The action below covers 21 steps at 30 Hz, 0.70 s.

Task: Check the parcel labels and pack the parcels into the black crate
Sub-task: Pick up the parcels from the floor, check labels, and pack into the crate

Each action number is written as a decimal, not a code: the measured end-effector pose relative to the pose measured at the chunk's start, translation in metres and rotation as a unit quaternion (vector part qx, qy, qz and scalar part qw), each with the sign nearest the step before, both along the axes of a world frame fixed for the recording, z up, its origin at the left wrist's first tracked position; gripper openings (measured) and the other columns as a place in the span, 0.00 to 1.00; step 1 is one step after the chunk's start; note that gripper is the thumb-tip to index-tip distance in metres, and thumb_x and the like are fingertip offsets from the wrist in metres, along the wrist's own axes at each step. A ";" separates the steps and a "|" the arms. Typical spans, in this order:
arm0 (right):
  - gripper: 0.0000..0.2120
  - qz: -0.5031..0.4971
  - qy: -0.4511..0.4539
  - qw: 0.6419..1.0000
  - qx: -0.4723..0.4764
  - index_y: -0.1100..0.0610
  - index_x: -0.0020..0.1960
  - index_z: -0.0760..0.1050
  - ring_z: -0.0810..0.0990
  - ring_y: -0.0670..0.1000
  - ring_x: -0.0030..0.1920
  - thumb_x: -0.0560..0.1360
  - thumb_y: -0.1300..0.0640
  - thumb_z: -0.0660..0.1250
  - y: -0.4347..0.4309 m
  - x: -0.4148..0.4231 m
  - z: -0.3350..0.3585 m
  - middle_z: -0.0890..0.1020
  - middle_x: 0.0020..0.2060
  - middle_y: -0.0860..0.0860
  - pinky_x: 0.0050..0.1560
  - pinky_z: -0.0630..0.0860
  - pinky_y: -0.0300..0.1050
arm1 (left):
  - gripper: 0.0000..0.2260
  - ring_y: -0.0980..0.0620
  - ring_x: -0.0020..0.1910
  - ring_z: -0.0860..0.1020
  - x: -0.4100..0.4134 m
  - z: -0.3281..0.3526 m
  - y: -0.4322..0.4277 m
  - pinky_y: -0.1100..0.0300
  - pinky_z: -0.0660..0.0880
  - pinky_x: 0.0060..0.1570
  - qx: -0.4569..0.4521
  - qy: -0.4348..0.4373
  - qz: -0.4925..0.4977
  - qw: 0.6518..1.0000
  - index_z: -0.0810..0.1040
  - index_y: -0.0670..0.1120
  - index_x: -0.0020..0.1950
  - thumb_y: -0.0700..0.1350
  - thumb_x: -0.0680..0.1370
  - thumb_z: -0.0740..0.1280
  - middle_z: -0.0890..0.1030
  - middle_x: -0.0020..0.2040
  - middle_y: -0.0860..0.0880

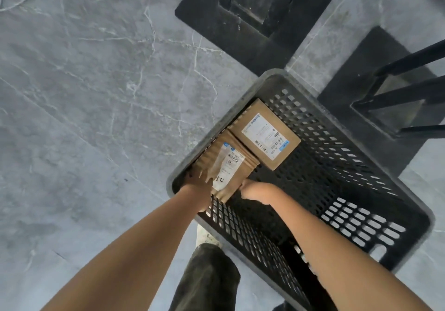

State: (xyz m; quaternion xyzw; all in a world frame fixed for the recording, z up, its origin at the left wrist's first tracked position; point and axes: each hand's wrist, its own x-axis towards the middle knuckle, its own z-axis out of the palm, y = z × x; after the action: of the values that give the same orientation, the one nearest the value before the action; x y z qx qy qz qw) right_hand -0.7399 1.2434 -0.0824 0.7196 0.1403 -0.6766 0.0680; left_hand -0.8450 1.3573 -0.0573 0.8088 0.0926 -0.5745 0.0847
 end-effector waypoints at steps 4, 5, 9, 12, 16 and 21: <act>0.23 0.024 -0.027 0.999 0.038 0.59 0.74 0.60 0.76 0.54 0.51 0.80 0.56 0.53 -0.007 0.023 0.012 0.75 0.57 0.57 0.48 0.72 0.45 | 0.29 0.39 0.76 0.46 0.003 0.013 0.004 0.44 0.59 0.71 0.010 0.009 0.029 0.999 0.52 0.45 0.77 0.40 0.78 0.59 0.47 0.77 0.40; 0.23 0.021 -0.033 0.998 0.052 0.57 0.75 0.59 0.76 0.55 0.56 0.80 0.55 0.54 -0.011 0.026 0.022 0.73 0.64 0.58 0.51 0.73 0.45 | 0.27 0.39 0.75 0.51 0.004 0.021 0.005 0.45 0.63 0.69 0.012 -0.016 0.032 0.999 0.56 0.44 0.76 0.40 0.77 0.60 0.53 0.76 0.40; 0.21 -0.147 -0.082 0.978 0.124 0.55 0.73 0.63 0.76 0.54 0.58 0.80 0.56 0.54 -0.025 0.033 0.090 0.74 0.65 0.57 0.55 0.73 0.46 | 0.17 0.44 0.63 0.71 0.007 0.075 0.011 0.52 0.73 0.55 -0.016 -0.157 0.070 0.985 0.69 0.44 0.66 0.39 0.78 0.60 0.73 0.62 0.45; 0.21 -0.220 -0.128 0.955 0.154 0.55 0.73 0.61 0.77 0.54 0.59 0.81 0.57 0.54 -0.036 0.037 0.165 0.77 0.61 0.56 0.53 0.72 0.41 | 0.13 0.47 0.55 0.77 0.020 0.138 0.019 0.53 0.76 0.52 -0.077 -0.217 0.102 0.968 0.72 0.45 0.63 0.41 0.79 0.57 0.78 0.56 0.47; 0.19 -0.236 -0.171 0.932 0.216 0.52 0.70 0.66 0.79 0.50 0.55 0.80 0.58 0.55 -0.031 0.054 0.277 0.80 0.57 0.52 0.51 0.70 0.39 | 0.15 0.47 0.51 0.79 0.055 0.246 0.027 0.50 0.79 0.49 -0.121 -0.289 0.182 0.932 0.72 0.46 0.64 0.42 0.81 0.53 0.79 0.58 0.46; 0.14 -0.247 -0.209 0.889 0.325 0.48 0.61 0.73 0.81 0.48 0.53 0.79 0.58 0.56 -0.007 0.085 0.438 0.83 0.50 0.49 0.53 0.73 0.42 | 0.13 0.46 0.52 0.78 0.106 0.396 0.029 0.52 0.75 0.50 -0.114 -0.378 0.168 0.903 0.74 0.47 0.61 0.44 0.81 0.54 0.79 0.56 0.46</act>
State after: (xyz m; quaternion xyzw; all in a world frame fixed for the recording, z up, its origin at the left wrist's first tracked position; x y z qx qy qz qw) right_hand -0.6549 1.2366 0.3555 0.8375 0.1530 -0.4223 -0.3113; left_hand -0.7392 1.3865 0.3384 0.9226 0.1221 -0.2097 0.2998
